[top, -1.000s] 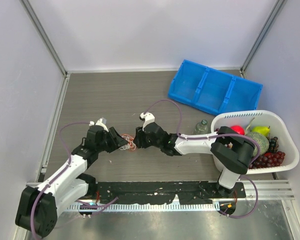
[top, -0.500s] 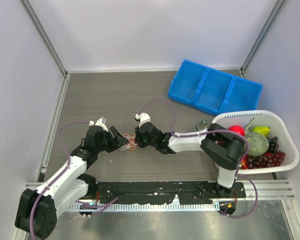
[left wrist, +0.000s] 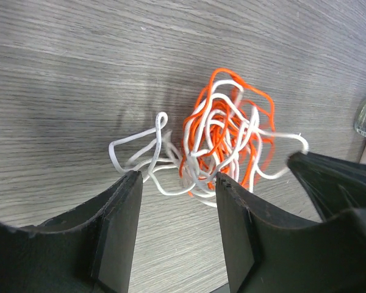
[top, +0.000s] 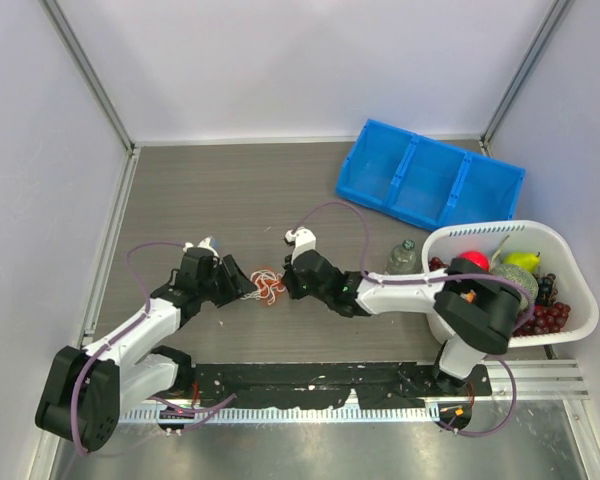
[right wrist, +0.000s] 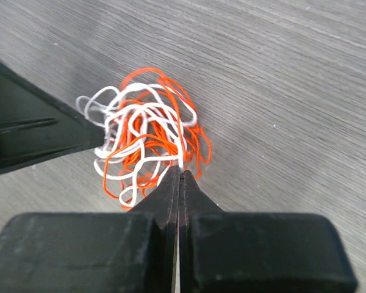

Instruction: Untangle the cables

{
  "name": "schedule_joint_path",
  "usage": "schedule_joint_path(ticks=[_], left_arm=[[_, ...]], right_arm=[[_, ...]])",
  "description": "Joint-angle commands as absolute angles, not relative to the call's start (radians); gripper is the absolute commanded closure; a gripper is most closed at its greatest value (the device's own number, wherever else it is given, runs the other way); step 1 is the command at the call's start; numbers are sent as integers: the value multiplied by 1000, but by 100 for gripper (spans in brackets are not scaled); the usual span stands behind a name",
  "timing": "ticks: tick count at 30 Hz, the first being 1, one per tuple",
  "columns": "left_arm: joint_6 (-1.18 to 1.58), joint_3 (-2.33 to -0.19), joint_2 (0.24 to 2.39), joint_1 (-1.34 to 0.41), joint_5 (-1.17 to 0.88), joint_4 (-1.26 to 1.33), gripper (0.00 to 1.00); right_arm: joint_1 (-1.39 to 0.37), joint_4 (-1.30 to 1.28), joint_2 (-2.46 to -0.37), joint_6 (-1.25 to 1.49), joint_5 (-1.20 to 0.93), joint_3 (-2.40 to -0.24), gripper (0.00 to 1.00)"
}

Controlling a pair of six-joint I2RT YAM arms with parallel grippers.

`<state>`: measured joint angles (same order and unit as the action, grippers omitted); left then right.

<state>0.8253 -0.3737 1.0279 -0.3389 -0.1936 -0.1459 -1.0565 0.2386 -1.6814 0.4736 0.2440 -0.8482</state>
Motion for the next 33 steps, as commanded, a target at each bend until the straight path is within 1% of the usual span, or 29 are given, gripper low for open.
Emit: schedule_joint_path(ticks=[1,5,6,9,11,13,16,18,20,24,26,30,33], left_arm=[[792,-411,1031,-336,-179,-92,45],[764,-436,1020,-336,-222,-86,46],[758,-440,1009,-336,-225,-84,45],[739,-457,974,-336,-241,-75,32],[730,-480,966,-336,-267,-77,29],[726,-498,972,-336,-297,-80,29],[724,-492,1003,-336,-417,-8,30],[724,-495,1058,-337,-510,35,32],[706,-511,1118,-344,-551,26,33],[666,-529,1210,-402,-483,3,24],[666,-537,1255,-449,-424,3,21],[693,-558,1337,-474,-310,3,21],[678,-591,1384,-474,-268,-61,28]], right_arm=[[-1062,278,-1533,500,284,-793,99],[-1063,262,-1494,508,278,-769,99],[-1063,262,-1488,511,279,-767,99],[-1063,259,-1474,520,273,-750,99],[-1065,258,-1459,522,268,-736,99],[-1065,255,-1444,526,271,-726,99],[-1063,249,-1427,528,284,-707,99],[-1065,247,-1417,529,285,-701,99],[-1065,245,-1407,532,287,-695,99],[-1065,245,-1368,540,273,-687,99],[-1065,245,-1344,545,259,-689,99],[-1066,221,-1278,548,216,-713,99],[-1071,129,-1179,535,204,-759,99]])
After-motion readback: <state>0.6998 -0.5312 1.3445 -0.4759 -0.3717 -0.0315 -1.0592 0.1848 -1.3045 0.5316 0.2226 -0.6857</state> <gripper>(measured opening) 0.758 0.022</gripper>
